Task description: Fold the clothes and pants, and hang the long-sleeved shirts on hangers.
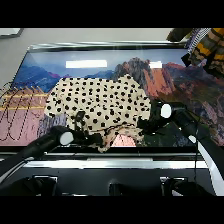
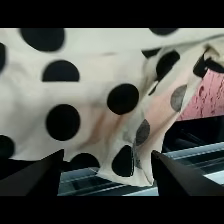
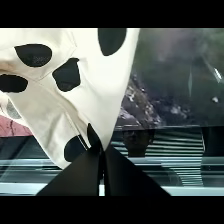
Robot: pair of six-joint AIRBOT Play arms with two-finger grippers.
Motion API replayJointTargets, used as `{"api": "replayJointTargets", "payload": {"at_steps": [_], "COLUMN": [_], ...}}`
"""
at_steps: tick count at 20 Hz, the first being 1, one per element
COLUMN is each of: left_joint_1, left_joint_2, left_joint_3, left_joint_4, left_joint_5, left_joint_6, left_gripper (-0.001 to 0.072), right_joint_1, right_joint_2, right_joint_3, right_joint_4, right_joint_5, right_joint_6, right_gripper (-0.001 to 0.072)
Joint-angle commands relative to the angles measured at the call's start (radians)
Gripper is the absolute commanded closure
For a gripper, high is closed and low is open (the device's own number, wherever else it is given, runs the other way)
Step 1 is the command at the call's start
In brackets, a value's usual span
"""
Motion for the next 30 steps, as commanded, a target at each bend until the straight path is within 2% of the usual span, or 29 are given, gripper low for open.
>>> {"api": "replayJointTargets", "payload": {"at_steps": [1, 4, 5, 7, 8, 9, 11, 12, 15, 18, 24, 28, 30], "left_joint_1": [-0.085, -0.087, -0.086, -0.088, -0.087, -0.086, -0.08, -0.075, -0.069, -0.069, -0.069, -0.069, -0.069], "left_joint_2": [-0.065, -0.079, -0.085, -0.094, -0.096, -0.096, -0.095, -0.095, -0.088, -0.088, -0.088, -0.088, -0.088], "left_joint_3": [-0.007, -0.006, -0.004, -0.003, -0.003, -0.003, 0.001, 0.001, 0.001, 0.001, 0.001, 0.001, 0.001], "left_joint_4": [0.0, 0.0, 0.0, 0.0, 0.0, 0.0, 0.005, 0.003, 0.005, 0.004, 0.0, 0.0, 0.0], "left_joint_5": [0.089, 0.147, 0.149, 0.15, 0.154, 0.157, 0.145, 0.134, 0.119, 0.12, 0.105, 0.096, 0.093], "left_joint_6": [-0.084, -0.114, -0.124, -0.123, -0.124, -0.124, -0.123, -0.124, -0.123, -0.123, -0.124, -0.124, -0.124], "left_gripper": [0.0087, 0.0106, 0.0157, 0.0623, 0.069, 0.069, 0.0691, 0.0691, 0.069, 0.069, 0.069, 0.069, 0.069], "right_joint_1": [0.001, 0.001, 0.001, 0.001, 0.001, 0.001, 0.001, -0.006, -0.047, -0.02, 0.081, 0.081, 0.081], "right_joint_2": [0.001, 0.001, 0.001, 0.001, 0.001, 0.001, 0.011, 0.027, 0.12, 0.171, 0.096, 0.006, -0.027], "right_joint_3": [0.0, 0.0, 0.0, 0.0, 0.0, 0.0, 0.015, 0.038, 0.124, 0.1, -0.112, -0.122, -0.122], "right_joint_4": [-0.004, -0.004, -0.004, -0.003, -0.003, -0.003, -0.032, -0.059, -0.103, -0.116, -0.114, -0.073, 0.024], "right_joint_5": [0.002, 0.003, 0.005, 0.006, 0.011, 0.018, 0.049, 0.071, 0.126, 0.118, -0.137, -0.244, -0.245], "right_joint_6": [0.001, 0.001, 0.001, 0.0, 0.001, 0.0, -0.004, -0.011, -0.097, -0.104, 0.035, 0.025, -0.056], "right_gripper": [0.0688, 0.0687, 0.0687, 0.0662, 0.0616, 0.0522, 0.0225, 0.0143, 0.0142, 0.0145, 0.0148, 0.0166, 0.0166]}}
